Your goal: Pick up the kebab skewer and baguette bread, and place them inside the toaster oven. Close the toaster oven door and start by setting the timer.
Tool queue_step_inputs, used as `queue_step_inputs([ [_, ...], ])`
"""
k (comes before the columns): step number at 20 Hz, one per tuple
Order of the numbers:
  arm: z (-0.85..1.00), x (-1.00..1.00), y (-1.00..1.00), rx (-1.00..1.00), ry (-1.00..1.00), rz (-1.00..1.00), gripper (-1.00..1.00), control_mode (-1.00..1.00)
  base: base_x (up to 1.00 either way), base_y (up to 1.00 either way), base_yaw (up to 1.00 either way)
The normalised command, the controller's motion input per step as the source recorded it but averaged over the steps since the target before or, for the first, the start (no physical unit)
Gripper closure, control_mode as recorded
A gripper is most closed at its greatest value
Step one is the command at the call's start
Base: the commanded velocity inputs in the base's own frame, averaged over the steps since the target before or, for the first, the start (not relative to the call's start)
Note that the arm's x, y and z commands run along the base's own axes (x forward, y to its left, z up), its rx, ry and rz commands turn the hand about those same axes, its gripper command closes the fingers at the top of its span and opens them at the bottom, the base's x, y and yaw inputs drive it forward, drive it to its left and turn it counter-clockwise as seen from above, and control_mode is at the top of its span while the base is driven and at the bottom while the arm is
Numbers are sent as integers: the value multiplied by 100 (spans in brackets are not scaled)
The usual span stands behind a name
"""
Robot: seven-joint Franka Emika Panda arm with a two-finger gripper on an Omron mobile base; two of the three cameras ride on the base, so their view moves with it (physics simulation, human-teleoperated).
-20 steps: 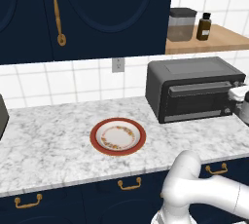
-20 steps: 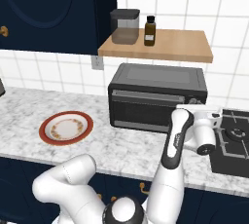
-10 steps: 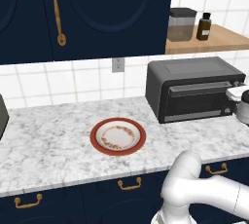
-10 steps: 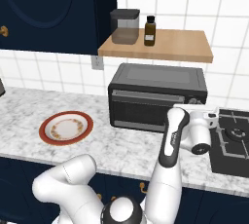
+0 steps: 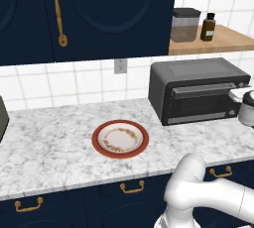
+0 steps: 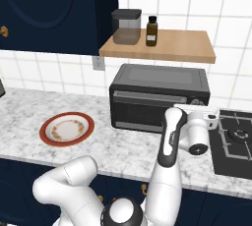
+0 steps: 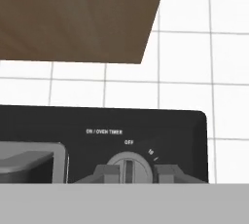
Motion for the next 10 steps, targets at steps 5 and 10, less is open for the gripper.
queue_step_inputs([
  [5, 30, -1, 15, 0, 0, -4, 100, -100, 0, 0, 0],
  [10, 35, -1, 9, 2, 0, 0, 100, -100, 0, 0, 0],
])
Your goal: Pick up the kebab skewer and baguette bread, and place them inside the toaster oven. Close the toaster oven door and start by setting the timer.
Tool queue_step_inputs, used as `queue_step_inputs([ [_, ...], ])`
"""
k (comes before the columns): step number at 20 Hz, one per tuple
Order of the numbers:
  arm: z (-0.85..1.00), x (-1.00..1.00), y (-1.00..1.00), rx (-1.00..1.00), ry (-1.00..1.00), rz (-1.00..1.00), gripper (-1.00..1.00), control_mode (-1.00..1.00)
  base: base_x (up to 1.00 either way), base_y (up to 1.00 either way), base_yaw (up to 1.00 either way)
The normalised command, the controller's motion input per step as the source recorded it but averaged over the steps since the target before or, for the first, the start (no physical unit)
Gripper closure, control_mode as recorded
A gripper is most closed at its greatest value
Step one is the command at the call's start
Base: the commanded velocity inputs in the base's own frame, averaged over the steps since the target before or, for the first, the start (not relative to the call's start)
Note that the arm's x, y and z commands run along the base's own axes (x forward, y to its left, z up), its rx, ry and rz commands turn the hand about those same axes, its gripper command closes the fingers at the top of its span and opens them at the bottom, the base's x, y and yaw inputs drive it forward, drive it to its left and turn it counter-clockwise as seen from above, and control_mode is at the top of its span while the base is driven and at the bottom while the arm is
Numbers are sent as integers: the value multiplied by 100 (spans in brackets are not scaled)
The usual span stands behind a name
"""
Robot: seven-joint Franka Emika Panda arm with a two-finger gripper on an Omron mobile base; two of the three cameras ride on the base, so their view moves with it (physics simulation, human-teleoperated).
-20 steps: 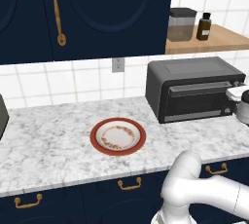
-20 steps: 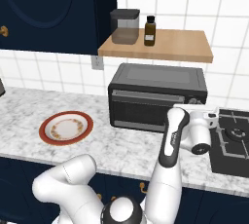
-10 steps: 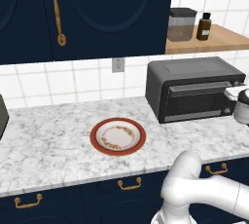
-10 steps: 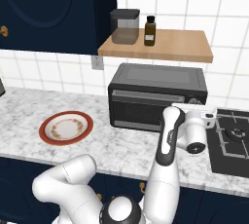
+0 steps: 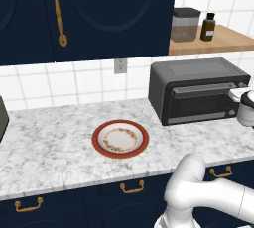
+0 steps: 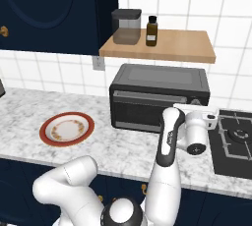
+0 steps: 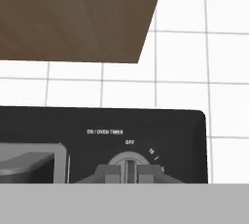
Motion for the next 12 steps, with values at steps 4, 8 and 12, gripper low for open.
queue_step_inputs([
  [4, 35, 0, 9, 5, 0, 0, 100, -100, 0, 0, 0],
  [8, 34, -3, 10, 11, 0, 0, 100, -100, 0, 0, 0],
  [12, 27, -1, 16, 13, 0, 0, 100, -100, 0, 0, 0],
])
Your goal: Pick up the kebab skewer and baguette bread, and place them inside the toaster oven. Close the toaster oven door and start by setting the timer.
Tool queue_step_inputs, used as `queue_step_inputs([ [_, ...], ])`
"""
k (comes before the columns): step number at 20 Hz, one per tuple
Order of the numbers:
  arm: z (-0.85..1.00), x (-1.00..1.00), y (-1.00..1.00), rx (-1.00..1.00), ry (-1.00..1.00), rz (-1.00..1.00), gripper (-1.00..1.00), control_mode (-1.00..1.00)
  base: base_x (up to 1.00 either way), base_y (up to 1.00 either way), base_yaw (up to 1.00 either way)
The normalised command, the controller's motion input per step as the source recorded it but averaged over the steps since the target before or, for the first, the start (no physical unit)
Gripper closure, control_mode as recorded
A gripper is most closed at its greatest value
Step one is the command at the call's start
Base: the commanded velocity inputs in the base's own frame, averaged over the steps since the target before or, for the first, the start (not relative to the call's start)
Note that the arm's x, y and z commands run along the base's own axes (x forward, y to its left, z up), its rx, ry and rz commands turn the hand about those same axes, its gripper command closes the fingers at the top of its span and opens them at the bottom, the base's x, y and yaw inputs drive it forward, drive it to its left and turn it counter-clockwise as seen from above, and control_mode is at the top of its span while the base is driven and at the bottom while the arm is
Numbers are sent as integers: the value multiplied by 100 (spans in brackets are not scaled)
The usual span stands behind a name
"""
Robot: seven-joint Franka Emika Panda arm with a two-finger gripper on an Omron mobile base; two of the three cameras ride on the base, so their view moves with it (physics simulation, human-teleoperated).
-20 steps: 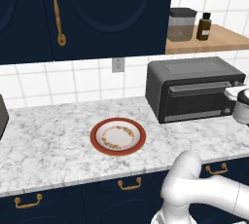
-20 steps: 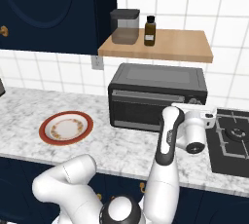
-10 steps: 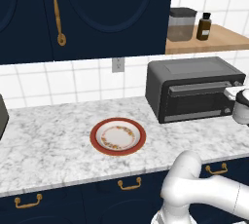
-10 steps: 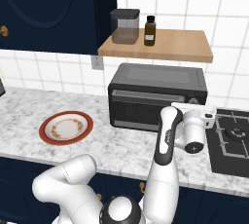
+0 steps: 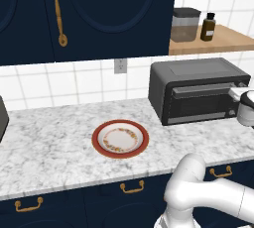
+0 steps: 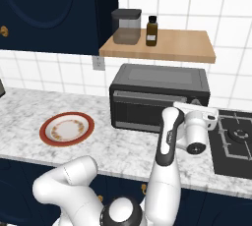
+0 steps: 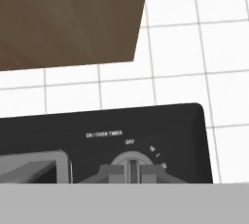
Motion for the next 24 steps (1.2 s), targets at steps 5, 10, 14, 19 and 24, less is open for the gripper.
queue_step_inputs([
  [5, 18, 0, 9, 12, 0, 0, 100, -100, 0, 0, 0],
  [10, 20, 0, 1, 12, 0, 0, 100, -100, 0, 0, 0],
  [14, 19, 0, 6, 13, 0, 0, 100, -100, 0, 0, 0],
  [19, 21, 0, 10, 14, 0, -2, 100, -100, 0, 0, 0],
  [24, 19, 0, 2, 14, 0, -2, 100, -100, 0, 0, 0],
])
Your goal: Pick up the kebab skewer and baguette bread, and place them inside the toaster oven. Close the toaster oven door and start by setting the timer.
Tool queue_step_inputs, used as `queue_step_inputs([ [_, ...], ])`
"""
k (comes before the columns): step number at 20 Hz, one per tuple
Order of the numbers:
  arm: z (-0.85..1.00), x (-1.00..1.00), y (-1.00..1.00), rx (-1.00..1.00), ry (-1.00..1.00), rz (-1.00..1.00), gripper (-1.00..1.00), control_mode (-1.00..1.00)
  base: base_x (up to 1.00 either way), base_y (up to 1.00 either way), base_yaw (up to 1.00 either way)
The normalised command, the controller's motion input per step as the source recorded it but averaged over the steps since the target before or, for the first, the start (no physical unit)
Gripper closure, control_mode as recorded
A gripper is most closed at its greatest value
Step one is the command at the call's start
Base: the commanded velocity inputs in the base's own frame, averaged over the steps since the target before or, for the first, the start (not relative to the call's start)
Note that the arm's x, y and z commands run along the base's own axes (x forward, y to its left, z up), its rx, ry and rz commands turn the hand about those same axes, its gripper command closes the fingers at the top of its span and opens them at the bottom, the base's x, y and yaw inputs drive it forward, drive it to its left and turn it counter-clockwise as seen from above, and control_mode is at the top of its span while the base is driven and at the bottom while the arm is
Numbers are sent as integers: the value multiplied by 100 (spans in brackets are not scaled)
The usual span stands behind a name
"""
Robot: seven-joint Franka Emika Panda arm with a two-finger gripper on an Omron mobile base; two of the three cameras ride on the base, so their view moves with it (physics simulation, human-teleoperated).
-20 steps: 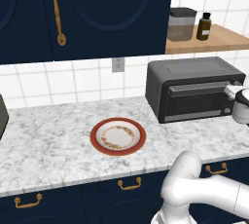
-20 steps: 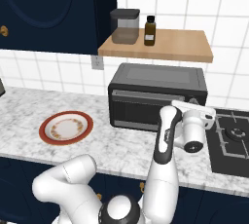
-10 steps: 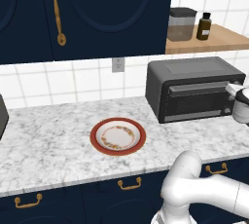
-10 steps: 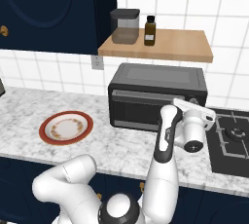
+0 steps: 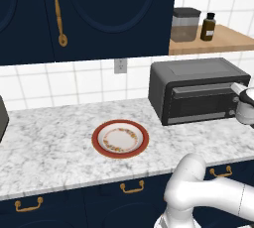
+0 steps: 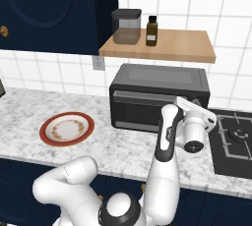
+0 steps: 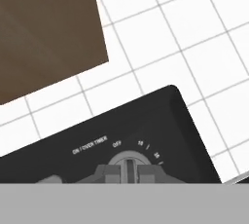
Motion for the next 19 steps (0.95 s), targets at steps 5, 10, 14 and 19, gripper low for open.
queue_step_inputs([
  [5, 24, 0, 1, 15, 0, -2, 100, -100, 0, 0, 0],
  [10, 22, 0, 0, 17, 0, -2, 100, -100, 0, 0, 0],
  [14, 22, 0, 0, 18, 0, -3, 100, -100, 0, 0, 0],
  [19, 15, 0, 0, 19, 0, -3, 100, -100, 0, 0, 0],
])
